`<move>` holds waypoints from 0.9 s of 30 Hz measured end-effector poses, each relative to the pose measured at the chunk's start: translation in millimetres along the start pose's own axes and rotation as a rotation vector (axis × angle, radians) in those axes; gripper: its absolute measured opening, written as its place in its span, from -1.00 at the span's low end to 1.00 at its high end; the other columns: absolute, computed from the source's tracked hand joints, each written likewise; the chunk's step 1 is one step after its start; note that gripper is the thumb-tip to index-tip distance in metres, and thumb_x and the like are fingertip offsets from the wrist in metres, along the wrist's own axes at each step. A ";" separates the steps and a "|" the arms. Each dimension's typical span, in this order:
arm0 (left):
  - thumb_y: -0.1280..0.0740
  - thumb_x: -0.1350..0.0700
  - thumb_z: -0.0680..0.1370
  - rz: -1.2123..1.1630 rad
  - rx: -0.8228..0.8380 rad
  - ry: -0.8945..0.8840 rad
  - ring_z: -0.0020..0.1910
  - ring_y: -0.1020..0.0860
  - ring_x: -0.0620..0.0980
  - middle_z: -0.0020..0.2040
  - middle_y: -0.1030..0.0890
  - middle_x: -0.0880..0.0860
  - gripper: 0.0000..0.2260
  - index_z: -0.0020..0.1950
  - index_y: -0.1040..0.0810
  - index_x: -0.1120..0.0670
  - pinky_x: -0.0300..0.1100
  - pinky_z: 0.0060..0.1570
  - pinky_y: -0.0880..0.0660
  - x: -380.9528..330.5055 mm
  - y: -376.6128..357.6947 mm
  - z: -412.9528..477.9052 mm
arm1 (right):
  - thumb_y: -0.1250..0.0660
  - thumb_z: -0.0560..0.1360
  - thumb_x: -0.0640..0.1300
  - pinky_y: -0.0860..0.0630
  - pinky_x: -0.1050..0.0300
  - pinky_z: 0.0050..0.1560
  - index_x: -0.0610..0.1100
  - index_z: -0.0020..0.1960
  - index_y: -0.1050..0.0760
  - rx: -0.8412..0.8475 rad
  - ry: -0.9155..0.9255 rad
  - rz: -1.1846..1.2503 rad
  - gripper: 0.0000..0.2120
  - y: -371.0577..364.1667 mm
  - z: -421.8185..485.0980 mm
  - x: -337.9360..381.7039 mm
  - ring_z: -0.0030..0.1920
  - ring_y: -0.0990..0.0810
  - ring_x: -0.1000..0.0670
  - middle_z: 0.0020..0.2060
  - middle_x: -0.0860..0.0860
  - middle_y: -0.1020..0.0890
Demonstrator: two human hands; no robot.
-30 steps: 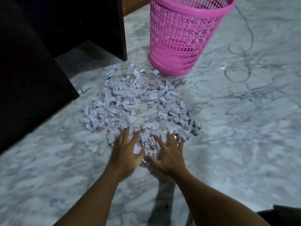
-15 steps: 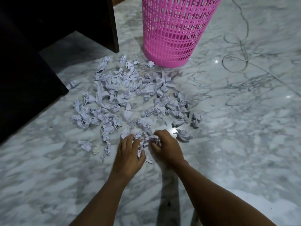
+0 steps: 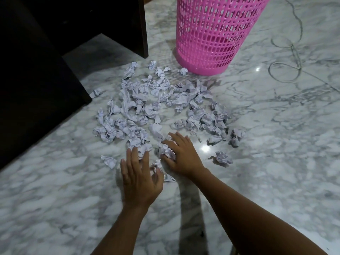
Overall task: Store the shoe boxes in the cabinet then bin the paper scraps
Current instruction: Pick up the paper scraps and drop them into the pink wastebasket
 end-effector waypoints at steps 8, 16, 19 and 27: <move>-0.25 -0.45 0.31 0.023 0.280 0.110 0.54 -0.06 0.26 0.56 -0.08 0.24 -0.12 0.55 -0.17 -0.11 0.24 0.46 -0.03 18.0 -11.1 4.3 | -0.50 0.30 -0.21 -0.52 0.01 -0.11 -0.13 0.18 -0.59 0.000 0.082 0.134 -0.55 -9.1 -4.7 15.9 0.02 -0.53 -0.22 0.09 -0.18 -0.55; -0.27 -0.35 0.35 0.069 0.245 0.087 0.35 -0.31 0.27 0.42 -0.31 0.23 -0.29 0.45 -0.37 -0.09 0.12 0.23 -0.31 15.6 -21.5 17.7 | -0.42 0.33 -0.31 -0.47 0.45 -0.08 -0.17 0.12 -0.63 -0.565 -0.215 0.321 -0.64 49.1 -37.8 -11.6 -0.03 -0.53 0.04 0.08 -0.03 -0.45; -0.27 -0.37 0.36 0.062 0.225 0.081 0.37 -0.29 0.26 0.44 -0.28 0.22 -0.29 0.45 -0.37 -0.10 0.13 0.24 -0.30 9.8 -24.3 17.9 | -0.37 0.36 -0.29 -0.57 0.15 0.00 -0.14 0.11 -0.64 -0.743 -0.334 0.256 -0.67 69.2 -60.6 -31.2 0.05 -0.56 -0.06 0.05 -0.11 -0.51; -0.36 -0.20 0.38 -0.037 0.153 0.030 0.26 -0.37 0.24 0.31 -0.41 0.19 -0.51 0.25 -0.55 -0.04 0.09 0.15 -0.32 -8.6 -35.8 19.7 | -0.46 0.37 -0.24 -0.36 0.28 -0.06 -0.05 0.21 -0.59 -0.364 -0.492 0.230 -0.59 54.4 -82.8 -63.7 0.06 -0.53 0.03 0.15 -0.03 -0.48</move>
Point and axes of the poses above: each hand's wrist, its own z-axis towards the middle knuckle, its own y-axis out of the back of the hand, x = y × z, the point moved 3 cm from there along z, towards the middle knuckle
